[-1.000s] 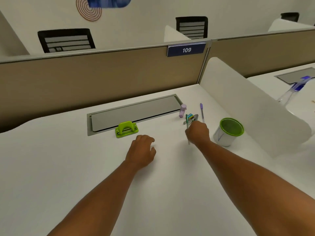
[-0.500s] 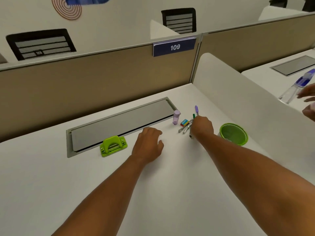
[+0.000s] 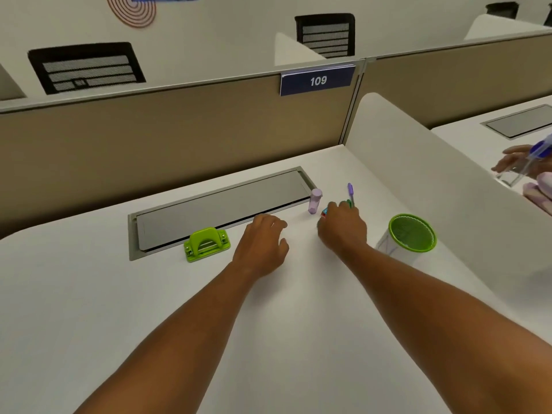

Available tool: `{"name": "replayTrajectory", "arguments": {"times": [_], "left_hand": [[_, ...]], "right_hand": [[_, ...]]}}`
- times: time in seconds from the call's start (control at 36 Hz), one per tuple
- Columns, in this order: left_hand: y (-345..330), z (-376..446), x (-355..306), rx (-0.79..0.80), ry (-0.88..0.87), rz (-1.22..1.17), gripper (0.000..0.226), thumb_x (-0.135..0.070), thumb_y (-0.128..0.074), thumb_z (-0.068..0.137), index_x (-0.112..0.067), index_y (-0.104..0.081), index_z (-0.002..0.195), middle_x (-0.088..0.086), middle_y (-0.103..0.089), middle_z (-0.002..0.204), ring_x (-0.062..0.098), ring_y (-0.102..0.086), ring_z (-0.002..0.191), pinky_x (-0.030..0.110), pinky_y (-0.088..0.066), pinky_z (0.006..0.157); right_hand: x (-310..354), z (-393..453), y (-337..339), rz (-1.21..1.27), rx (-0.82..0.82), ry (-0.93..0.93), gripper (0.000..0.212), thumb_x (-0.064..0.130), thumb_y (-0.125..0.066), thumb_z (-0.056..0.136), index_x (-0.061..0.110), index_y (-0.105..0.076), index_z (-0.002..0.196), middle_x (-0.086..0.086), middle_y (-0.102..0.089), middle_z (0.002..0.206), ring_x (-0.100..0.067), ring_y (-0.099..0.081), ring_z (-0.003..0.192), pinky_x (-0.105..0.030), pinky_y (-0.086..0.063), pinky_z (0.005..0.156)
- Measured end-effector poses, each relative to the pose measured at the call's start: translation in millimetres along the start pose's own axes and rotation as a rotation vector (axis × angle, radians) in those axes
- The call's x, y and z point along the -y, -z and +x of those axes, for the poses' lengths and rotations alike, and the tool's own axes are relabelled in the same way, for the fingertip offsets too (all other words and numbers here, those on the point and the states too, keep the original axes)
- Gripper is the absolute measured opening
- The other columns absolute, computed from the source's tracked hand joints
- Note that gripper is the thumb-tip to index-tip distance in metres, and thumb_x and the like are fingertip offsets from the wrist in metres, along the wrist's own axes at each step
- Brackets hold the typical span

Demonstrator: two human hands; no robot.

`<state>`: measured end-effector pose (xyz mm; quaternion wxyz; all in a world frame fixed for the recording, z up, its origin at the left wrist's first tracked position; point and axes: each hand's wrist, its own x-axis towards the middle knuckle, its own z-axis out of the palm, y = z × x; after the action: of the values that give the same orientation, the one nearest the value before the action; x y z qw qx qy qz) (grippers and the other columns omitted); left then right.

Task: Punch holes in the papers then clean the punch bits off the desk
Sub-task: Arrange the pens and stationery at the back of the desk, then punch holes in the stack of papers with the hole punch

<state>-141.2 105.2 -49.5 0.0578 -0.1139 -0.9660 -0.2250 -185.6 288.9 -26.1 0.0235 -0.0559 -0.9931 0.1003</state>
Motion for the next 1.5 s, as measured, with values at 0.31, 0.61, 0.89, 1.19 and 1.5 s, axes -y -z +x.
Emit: {"name": "replayTrajectory", "arguments": {"times": [0.31,0.61,0.89,1.19,1.5], "left_hand": [[40,-44,0,-0.086,0.047,0.044,0.039,-0.030,-0.056,0.093,-0.019,-0.056,0.131,-0.001,-0.055,0.134,0.017,-0.041,0.129,0.032,-0.037,0.105],[92,-115,26,-0.171,0.196,0.073,0.040,-0.029,-0.059,0.092,-0.016,-0.057,0.129,0.003,-0.057,0.133,0.022,-0.044,0.127,0.033,-0.040,0.104],[143,-196,64,-0.305,0.353,0.069,0.037,-0.025,-0.058,0.093,-0.014,-0.059,0.129,0.004,-0.060,0.132,0.022,-0.046,0.128,0.035,-0.043,0.102],[193,-294,124,-0.340,0.460,0.111,0.041,-0.030,-0.058,0.094,-0.017,-0.057,0.132,0.003,-0.058,0.136,0.021,-0.047,0.130,0.035,-0.044,0.104],[237,-403,204,-0.383,0.636,0.151,0.053,-0.032,-0.058,0.094,-0.021,-0.043,0.144,0.003,-0.049,0.146,0.023,-0.045,0.134,0.038,-0.042,0.106]], "right_hand": [[59,-66,8,0.016,0.005,0.213,0.037,0.035,-0.045,0.096,0.014,-0.053,0.125,-0.009,-0.058,0.120,-0.025,-0.055,0.106,-0.034,-0.049,0.078],[125,-132,19,0.091,0.034,0.431,0.037,0.038,-0.045,0.095,0.016,-0.054,0.124,-0.006,-0.059,0.117,-0.026,-0.054,0.106,-0.036,-0.047,0.077],[200,-197,20,0.256,0.092,0.561,0.036,0.034,-0.046,0.095,0.016,-0.056,0.124,-0.007,-0.059,0.120,-0.028,-0.057,0.108,-0.039,-0.049,0.082],[293,-271,11,0.247,0.069,0.690,0.035,0.031,-0.047,0.096,0.016,-0.055,0.127,-0.007,-0.061,0.120,-0.026,-0.058,0.107,-0.036,-0.050,0.081],[399,-349,-10,0.245,0.122,0.813,0.035,0.029,-0.048,0.097,0.016,-0.054,0.129,-0.007,-0.061,0.120,-0.025,-0.059,0.105,-0.035,-0.051,0.081]]}}
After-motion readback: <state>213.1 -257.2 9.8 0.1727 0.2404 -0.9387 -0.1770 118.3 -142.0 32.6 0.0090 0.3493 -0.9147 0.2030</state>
